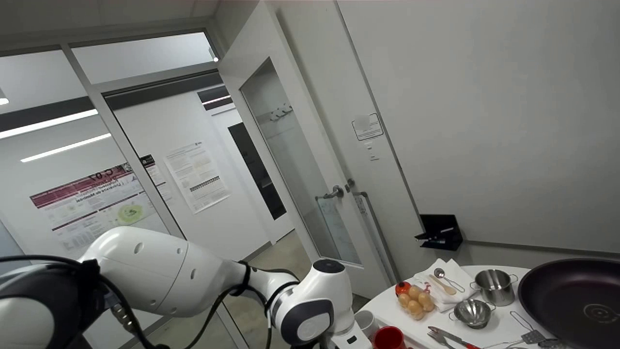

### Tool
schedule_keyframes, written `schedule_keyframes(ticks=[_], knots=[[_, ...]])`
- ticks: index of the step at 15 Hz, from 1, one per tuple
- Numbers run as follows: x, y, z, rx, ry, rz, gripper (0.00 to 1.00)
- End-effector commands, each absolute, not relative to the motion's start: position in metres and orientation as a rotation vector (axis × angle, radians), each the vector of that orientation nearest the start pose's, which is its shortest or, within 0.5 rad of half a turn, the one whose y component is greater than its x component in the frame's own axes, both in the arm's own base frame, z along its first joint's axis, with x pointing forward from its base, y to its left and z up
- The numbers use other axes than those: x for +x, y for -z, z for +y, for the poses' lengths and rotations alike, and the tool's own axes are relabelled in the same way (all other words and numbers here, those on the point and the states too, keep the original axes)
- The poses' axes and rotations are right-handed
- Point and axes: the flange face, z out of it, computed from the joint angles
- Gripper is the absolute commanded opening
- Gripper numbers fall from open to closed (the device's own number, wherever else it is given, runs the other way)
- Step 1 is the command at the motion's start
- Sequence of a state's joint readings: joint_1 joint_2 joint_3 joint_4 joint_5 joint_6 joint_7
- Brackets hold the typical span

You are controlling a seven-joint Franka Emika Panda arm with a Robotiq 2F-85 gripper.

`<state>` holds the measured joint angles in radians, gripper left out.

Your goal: Pick up the jug and pour its contents in the red bowl

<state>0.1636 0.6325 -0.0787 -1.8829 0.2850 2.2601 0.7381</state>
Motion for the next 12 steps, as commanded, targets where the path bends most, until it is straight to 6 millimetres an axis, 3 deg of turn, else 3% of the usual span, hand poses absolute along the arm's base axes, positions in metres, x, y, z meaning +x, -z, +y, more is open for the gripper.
schedule_keyframes(ticks=[1,5,6,7,10,12], knots=[[0.601,-0.14,0.058,-2.834,-0.326,1.317,0.07],[0.597,-0.133,0.057,-2.814,-0.347,1.359,0.07],[0.595,-0.132,0.058,-2.807,-0.373,1.367,0.53],[0.594,-0.133,0.059,-2.802,-0.39,1.375,0.54],[0.588,-0.139,0.063,-2.774,-0.487,1.378,0.74],[0.579,-0.151,0.065,-2.734,-0.658,1.326,0.89]])
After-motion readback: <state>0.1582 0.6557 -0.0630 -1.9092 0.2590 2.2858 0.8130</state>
